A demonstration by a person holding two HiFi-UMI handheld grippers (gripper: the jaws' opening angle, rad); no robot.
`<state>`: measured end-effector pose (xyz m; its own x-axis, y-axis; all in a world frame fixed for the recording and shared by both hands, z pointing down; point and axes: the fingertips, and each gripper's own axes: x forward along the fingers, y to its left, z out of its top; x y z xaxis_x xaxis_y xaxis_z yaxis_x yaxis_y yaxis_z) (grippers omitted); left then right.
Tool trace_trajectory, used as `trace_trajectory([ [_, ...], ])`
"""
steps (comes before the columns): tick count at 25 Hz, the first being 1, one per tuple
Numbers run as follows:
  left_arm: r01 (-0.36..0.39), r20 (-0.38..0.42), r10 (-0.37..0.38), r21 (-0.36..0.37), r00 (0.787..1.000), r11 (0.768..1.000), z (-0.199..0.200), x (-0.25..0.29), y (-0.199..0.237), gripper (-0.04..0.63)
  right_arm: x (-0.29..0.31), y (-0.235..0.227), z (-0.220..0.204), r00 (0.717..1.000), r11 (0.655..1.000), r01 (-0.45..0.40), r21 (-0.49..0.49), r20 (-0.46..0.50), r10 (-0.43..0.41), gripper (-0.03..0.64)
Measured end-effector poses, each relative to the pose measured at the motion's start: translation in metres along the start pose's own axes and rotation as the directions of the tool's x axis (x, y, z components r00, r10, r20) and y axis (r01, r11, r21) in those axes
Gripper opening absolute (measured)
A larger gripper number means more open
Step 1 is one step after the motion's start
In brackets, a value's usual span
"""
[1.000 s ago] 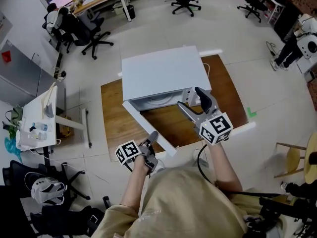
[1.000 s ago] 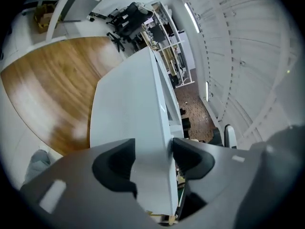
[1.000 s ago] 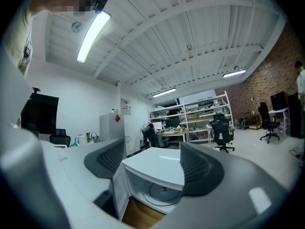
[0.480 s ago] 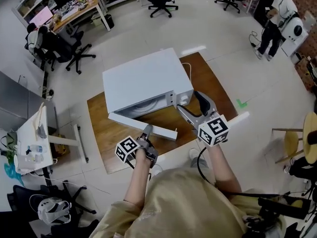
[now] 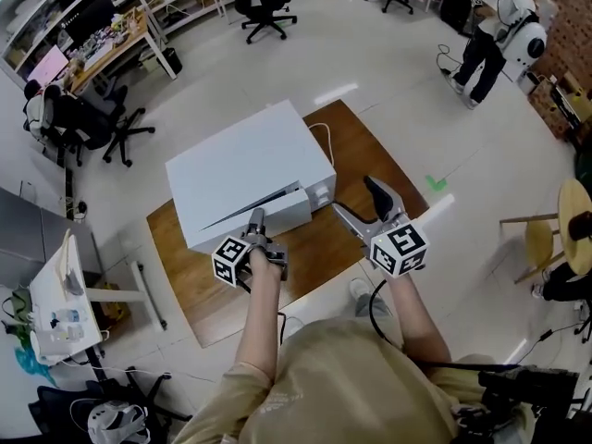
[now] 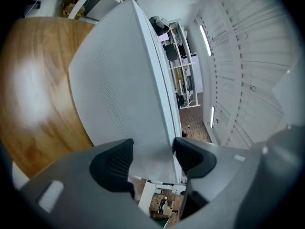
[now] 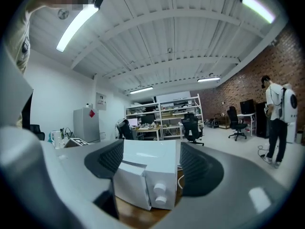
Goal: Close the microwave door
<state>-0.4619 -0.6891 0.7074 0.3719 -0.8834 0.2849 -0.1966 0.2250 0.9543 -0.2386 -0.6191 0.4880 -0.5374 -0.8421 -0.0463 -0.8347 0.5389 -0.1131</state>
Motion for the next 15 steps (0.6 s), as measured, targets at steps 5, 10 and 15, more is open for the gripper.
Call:
trace_trajectory([
  [5,0.061,0.107,-0.068,0.060,0.992,0.996,0.003,-0.001,-0.003,0.285,-0.010,-0.002,-0.002,1.000,1.000,0.012,-0.011,-0.008,-0.012,0.359],
  [10,0.061,0.060,-0.063,0.050,0.996,0.997,-0.002,-0.007,-0.005,0.285,-0.012,0.003,0.005,1.000,1.000,-0.001,-0.009,-0.003,0.001,0.359],
  [15,0.118,-0.062,-0.111,0.119,0.992,0.986,-0.022,-0.020,0.003,0.249,-0.013,0.028,-0.013,0.997,0.997,-0.076,-0.020,0.011,0.077,0.359],
])
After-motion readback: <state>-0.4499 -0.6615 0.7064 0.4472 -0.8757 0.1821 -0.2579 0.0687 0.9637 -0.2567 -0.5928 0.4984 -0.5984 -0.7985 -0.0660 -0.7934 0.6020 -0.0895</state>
